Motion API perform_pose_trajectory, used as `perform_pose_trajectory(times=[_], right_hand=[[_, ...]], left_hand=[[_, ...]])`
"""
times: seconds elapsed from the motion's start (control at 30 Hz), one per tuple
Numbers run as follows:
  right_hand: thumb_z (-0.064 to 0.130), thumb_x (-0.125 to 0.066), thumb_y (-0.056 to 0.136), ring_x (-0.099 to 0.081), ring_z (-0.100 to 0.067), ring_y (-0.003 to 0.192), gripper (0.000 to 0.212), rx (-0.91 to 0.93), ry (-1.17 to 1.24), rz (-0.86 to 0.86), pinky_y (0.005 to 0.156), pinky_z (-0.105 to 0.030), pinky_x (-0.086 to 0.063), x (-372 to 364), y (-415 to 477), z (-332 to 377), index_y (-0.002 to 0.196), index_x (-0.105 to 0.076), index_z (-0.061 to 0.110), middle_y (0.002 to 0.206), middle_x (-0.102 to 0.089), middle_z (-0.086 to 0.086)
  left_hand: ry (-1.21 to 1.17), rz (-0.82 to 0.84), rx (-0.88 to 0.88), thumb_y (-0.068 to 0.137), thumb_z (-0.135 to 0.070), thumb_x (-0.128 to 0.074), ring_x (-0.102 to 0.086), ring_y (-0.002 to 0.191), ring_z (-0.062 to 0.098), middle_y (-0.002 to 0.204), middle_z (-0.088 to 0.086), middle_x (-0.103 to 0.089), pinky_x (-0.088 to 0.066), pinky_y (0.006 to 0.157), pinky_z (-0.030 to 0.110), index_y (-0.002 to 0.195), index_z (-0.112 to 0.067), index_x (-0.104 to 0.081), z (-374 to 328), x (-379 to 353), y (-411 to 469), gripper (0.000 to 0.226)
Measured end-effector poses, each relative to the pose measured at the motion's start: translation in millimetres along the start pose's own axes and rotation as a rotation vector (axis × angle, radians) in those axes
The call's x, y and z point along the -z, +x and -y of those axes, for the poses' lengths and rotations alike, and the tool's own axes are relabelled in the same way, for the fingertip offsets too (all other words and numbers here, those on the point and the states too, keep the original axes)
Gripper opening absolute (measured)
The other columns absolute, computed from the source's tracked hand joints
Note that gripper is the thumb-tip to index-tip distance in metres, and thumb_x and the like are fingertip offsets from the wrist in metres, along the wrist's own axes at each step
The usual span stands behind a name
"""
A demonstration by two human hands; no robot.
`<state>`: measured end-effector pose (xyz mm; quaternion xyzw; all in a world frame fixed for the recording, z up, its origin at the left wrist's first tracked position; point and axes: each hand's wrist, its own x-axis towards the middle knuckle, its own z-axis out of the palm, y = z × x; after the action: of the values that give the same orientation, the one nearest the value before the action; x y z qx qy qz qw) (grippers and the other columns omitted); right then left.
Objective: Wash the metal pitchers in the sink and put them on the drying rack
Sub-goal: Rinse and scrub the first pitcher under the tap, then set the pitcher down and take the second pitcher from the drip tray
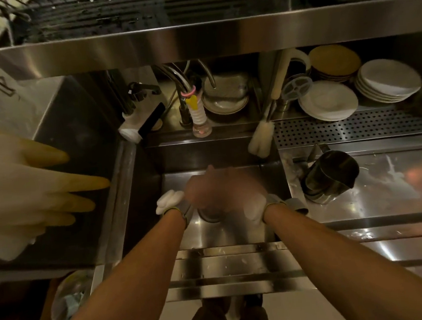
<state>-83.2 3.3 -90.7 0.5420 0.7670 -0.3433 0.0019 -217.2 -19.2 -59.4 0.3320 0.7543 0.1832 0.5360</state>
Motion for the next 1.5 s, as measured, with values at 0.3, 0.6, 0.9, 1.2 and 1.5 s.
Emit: perform_pose_trajectory(times=[0.3,0.6,0.9,1.2,1.5], right_hand=[[0.053,-0.074,0.04,-0.062,-0.02,0.086,0.075,0.117,-0.034,-0.16,0.071,-0.03,-0.052,83.2,-12.3,30.3,0.106,-0.054,0.024,0.097,-0.064,0.002],[0.054,-0.074,0.055,-0.062,-0.022,0.082,0.072,0.111,-0.085,-0.359,0.061,-0.026,-0.046,188.6,-57.5,22.6,0.113,-0.051,0.019,0.091,-0.06,0.001],[0.053,-0.075,0.062,-0.06,-0.029,0.082,0.08,-0.106,-0.03,-0.575,0.063,-0.033,-0.043,248.8,-129.8,-47.8,0.12,-0.042,0.009,0.096,-0.06,-0.01],[0.058,-0.072,0.055,-0.057,-0.023,0.076,0.082,-0.296,-0.022,-0.646,0.064,-0.032,-0.046,246.8,-160.2,-148.8,0.119,-0.046,0.015,0.096,-0.064,-0.006],[0.051,-0.073,0.051,-0.059,-0.026,0.079,0.062,-0.464,-0.054,-0.553,0.064,-0.032,-0.044,212.3,-132.5,-219.0,0.101,-0.053,0.019,0.093,-0.066,-0.007]], left_hand=[[-0.015,-0.09,-0.202,0.096,-0.053,-0.032,-0.061,0.108,0.039,0.119,0.026,-0.062,-0.05,0.078,0.036,0.117,0.001,-0.058,-52.1,9.1,-29.3,0.064],[0.041,-0.103,-0.457,0.096,-0.055,-0.027,-0.056,0.116,0.036,0.127,0.02,-0.059,-0.046,0.1,0.044,0.125,-0.005,-0.056,-145.1,-19.7,-78.0,0.065],[0.181,0.044,-0.701,0.095,-0.056,-0.028,-0.06,0.103,0.029,0.11,0.011,-0.065,-0.046,0.089,0.034,0.097,-0.017,-0.067,-214.6,-108.5,-114.4,0.055],[0.269,0.249,-0.753,0.099,-0.044,-0.03,-0.057,0.11,0.03,0.121,0.016,-0.061,-0.042,0.091,0.035,0.114,-0.004,-0.062,-231.6,-208.7,-112.4,0.054],[0.417,0.298,-0.617,0.098,-0.05,-0.026,-0.059,0.108,0.036,0.115,0.027,-0.062,-0.045,0.098,0.044,0.095,0.0,-0.062,-224.4,-251.1,-84.1,0.062]])
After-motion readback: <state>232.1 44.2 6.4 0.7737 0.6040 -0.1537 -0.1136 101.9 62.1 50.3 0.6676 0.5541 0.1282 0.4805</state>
